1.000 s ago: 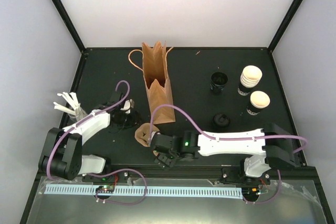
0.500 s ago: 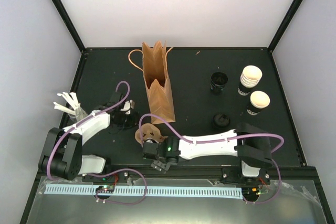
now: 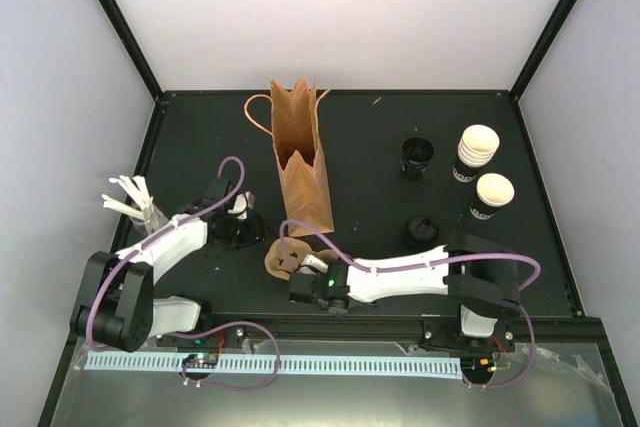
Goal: Pack the takeout coffee
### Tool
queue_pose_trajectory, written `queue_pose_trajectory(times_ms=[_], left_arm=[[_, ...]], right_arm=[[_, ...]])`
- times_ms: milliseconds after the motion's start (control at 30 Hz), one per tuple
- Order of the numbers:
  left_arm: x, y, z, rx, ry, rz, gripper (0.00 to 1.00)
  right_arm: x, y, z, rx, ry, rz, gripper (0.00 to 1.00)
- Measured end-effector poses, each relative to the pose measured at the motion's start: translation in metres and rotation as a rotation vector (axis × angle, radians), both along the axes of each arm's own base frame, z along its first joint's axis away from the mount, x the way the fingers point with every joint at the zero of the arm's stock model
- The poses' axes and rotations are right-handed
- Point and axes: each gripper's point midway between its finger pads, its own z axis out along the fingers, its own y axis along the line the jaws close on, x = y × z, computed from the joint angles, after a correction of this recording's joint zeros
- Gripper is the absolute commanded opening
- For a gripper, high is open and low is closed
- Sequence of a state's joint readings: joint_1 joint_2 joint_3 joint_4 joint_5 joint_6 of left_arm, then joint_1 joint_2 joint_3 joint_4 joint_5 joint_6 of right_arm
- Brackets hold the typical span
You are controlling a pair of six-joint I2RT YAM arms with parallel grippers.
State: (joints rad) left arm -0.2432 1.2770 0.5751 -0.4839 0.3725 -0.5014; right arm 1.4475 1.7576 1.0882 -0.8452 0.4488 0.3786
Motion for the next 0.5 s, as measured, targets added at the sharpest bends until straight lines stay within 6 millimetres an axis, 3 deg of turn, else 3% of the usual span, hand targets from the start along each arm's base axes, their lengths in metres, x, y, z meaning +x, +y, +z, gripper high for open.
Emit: queue_pose_trajectory(times_ms=[200,333,500], left_arm=[[0.001,-0.004,0.008,-0.029,-0.021,-0.005,0.63],[-0.003,-0.007,0.007,-0.051,-0.016,-0.011,0.64],[-0.013,-0.011,0.004,-0.091,0.002,-0.02,0.64]], right_arm=[[0.025,-0.038,0.01,0.005,-0.029,-0.111,0.91],[0.039,-0.047,0.02,0.041,-0.04,-0.185,0.96],[0.037,-0.046,0.027,0.077,-0.024,-0.185,0.99]])
